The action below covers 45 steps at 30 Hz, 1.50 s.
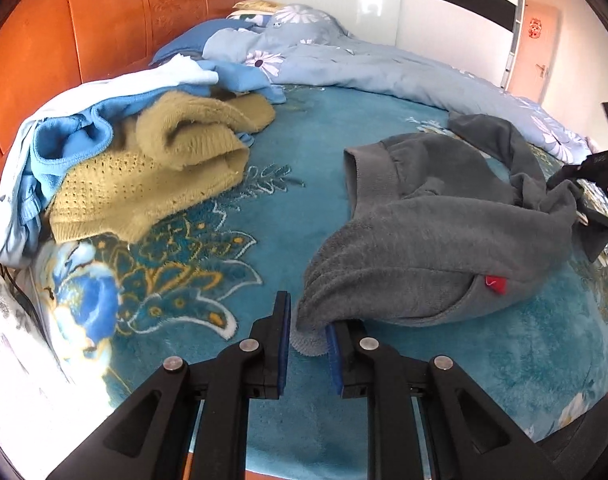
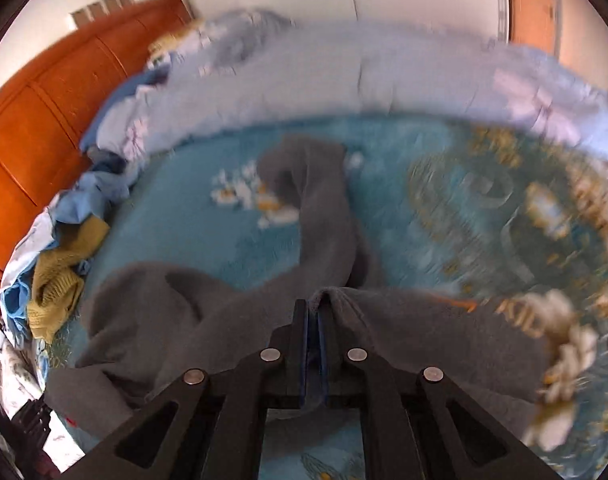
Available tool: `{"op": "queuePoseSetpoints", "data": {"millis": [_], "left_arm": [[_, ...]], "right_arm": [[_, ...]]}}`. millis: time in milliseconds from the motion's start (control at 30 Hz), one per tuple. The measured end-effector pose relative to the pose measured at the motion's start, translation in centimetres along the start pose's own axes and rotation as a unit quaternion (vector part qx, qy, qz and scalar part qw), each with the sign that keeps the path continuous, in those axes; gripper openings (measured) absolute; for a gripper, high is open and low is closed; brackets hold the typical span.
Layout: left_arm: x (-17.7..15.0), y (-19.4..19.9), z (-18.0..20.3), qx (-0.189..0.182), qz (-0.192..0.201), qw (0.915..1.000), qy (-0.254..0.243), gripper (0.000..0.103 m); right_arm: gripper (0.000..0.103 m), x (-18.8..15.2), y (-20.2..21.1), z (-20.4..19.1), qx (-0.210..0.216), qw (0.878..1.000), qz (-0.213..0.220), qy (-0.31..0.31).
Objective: Fold clothes
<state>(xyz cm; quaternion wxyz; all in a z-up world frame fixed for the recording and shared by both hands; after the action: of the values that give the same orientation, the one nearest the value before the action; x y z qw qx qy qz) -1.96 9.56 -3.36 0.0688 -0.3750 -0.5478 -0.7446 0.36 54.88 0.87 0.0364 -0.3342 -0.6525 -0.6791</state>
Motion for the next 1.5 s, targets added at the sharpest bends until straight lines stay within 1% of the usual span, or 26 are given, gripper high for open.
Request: {"op": "queuePoseSetpoints", "data": {"millis": [33,67,133,200,233,300,333,367,433,500,567,700,867,967,1067,1100,1200,1233,1267,1300,1367,1400,1500], "left_arm": [[0.0,-0.1,0.1,0.002,0.000,1.0000,-0.002,0.019],[0.1,-0.1,0.2,0.003,0.000,1.0000,-0.003,0.019],[0.1,-0.1,0.2,0.004,0.000,1.0000,-0.003,0.019],[0.2,-0.3,0.1,0.005,0.000,1.0000,0.001,0.019],[0.2,-0.4,0.0,0.005,0.000,1.0000,0.003,0.020],[0.3,-0.6,0.1,0.008,-0.001,1.0000,0.002,0.020],[0.4,-0.8,0.1,0.010,-0.002,0.9999,0.002,0.020],[0.4,-0.9,0.2,0.011,-0.003,0.9999,0.002,0.020],[0.6,-1.1,0.2,0.014,-0.005,0.9999,0.002,0.021],[0.8,-1.2,0.3,0.015,-0.008,0.9998,0.008,0.020],[0.8,-1.2,0.3,0.015,-0.009,0.9998,0.012,0.020],[0.6,-0.9,0.5,0.015,-0.012,0.9998,0.010,0.021],[0.6,-0.9,0.5,0.022,-0.015,0.9996,0.010,0.025],[0.9,-1.1,0.7,0.026,-0.018,0.9994,0.014,0.025],[0.9,-1.1,0.8,0.027,-0.020,0.9993,0.015,0.025],[0.9,-1.1,0.8,0.027,-0.020,0.9993,0.015,0.025],[0.7,-0.9,0.7,0.023,-0.019,0.9993,0.020,0.025],[0.7,-0.9,0.7,0.023,-0.019,0.9993,0.021,0.025],[0.7,-0.8,0.7,0.022,-0.018,0.9994,0.022,0.025],[0.7,-0.8,0.7,0.021,-0.018,0.9994,0.023,0.025],[0.6,-0.7,0.7,0.020,-0.016,0.9994,0.024,0.025],[0.7,-0.7,0.7,0.020,-0.015,0.9994,0.023,0.025],[0.7,-0.7,0.6,0.017,-0.014,0.9994,0.027,0.025]], "right_arm": [[0.007,-0.1,-1.0,0.2,0.001,1.000,-0.011,-0.001],[0.007,-0.4,-0.5,0.4,0.009,1.000,-0.006,0.001],[0.017,-0.9,0.6,0.9,0.024,1.000,0.003,0.005],[0.046,-1.5,1.7,1.5,0.039,0.999,0.013,0.010],[0.049,-1.9,2.8,2.0,0.041,0.999,0.027,0.015],[0.055,-3.3,5.2,3.8,0.025,0.998,0.057,0.027],[0.056,-4.1,5.8,4.9,0.004,0.998,0.060,0.030],[0.056,-4.9,5.8,6.3,-0.015,0.998,0.053,0.025],[0.056,-6.7,5.7,9.2,-0.051,0.998,0.037,0.014],[0.056,-8.3,4.8,11.9,-0.056,0.998,0.008,-0.020],[0.056,-9.2,4.4,13.0,-0.040,0.998,0.006,-0.049],[0.056,-10.3,4.5,12.5,-0.001,0.997,0.017,-0.070],[0.056,-12.2,4.6,11.3,0.015,0.998,0.016,-0.056],[0.056,-12.9,3.6,10.7,0.006,0.999,0.001,-0.042],[0.056,-12.6,2.4,11.0,-0.010,0.999,-0.003,-0.053],[0.056,-12.1,2.1,11.3,-0.020,0.998,0.000,-0.062],[0.056,-10.9,2.3,11.8,-0.024,0.996,0.013,-0.082],[0.055,-10.5,2.4,12.0,-0.025,0.996,0.018,-0.089],[0.040,-10.1,2.5,12.2,-0.026,0.995,0.023,-0.096],[0.022,-9.9,3.0,12.5,-0.026,0.994,0.028,-0.104],[0.009,-9.3,4.0,13.2,-0.025,0.992,0.037,-0.118],[0.009,-9.1,4.6,13.5,-0.023,0.991,0.043,-0.126],[0.009,-8.5,8.2,15.8,-0.008,0.983,0.087,-0.160]]}}
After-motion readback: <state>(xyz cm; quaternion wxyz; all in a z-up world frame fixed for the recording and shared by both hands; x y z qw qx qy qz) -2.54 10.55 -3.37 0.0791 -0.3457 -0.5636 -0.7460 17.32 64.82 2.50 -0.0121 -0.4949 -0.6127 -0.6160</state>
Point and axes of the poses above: each gripper's, at about its wrist camera, not at the fingertips, and y roughly against the way its jaws point, z to its right, x to its top, the point moved 2 cm from there along -y, roughly the way its jaws point, and after that the axes turned 7 degrees about -x, right-handed, at the moved point
